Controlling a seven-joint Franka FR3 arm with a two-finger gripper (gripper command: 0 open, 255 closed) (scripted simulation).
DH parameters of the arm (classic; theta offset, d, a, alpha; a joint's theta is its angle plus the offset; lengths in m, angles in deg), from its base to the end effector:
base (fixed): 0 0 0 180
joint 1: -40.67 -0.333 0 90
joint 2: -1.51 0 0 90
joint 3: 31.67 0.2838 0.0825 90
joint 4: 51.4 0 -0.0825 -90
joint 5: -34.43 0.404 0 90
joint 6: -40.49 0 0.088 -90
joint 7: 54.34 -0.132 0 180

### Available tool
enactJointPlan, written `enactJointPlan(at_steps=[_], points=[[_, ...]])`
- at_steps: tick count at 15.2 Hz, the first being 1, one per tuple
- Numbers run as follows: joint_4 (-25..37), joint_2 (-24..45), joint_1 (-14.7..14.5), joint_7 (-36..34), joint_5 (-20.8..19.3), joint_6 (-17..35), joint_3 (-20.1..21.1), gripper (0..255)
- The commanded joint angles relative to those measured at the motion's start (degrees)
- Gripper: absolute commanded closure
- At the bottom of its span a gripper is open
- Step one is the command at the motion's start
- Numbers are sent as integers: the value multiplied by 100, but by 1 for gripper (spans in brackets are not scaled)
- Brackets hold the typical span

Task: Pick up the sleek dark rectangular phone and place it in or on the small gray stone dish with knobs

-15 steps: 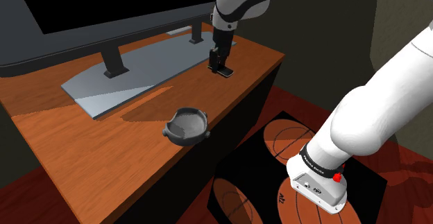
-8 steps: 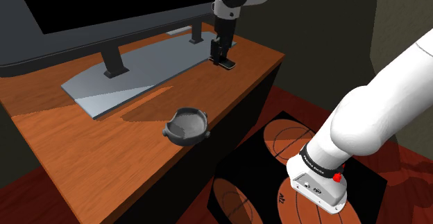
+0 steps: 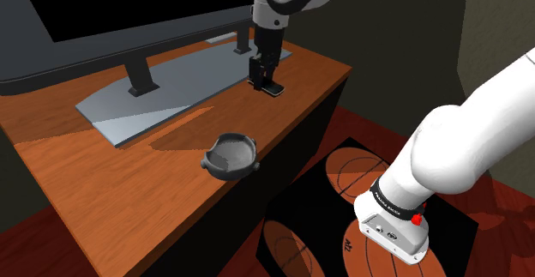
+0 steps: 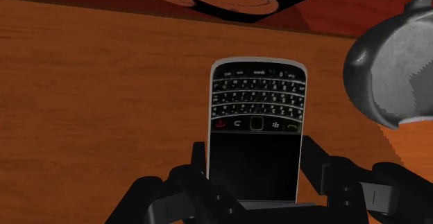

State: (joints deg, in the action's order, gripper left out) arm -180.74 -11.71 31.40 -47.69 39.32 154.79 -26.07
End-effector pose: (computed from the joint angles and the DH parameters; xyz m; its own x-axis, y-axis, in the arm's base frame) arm 0.4799 0.1348 0.3892 0.9434 0.3306 -0.0269 0.3287 -0.9427 -0.0577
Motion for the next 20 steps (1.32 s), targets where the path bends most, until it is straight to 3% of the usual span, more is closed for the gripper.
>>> enactJointPlan(at_steps=[1,15,20], points=[[-84,-107,-133,-285,69,-4,179,255],[74,-62,-977,-2224,435,64,1462,255],[-194,73,-982,-2224,426,463,1500,255]])
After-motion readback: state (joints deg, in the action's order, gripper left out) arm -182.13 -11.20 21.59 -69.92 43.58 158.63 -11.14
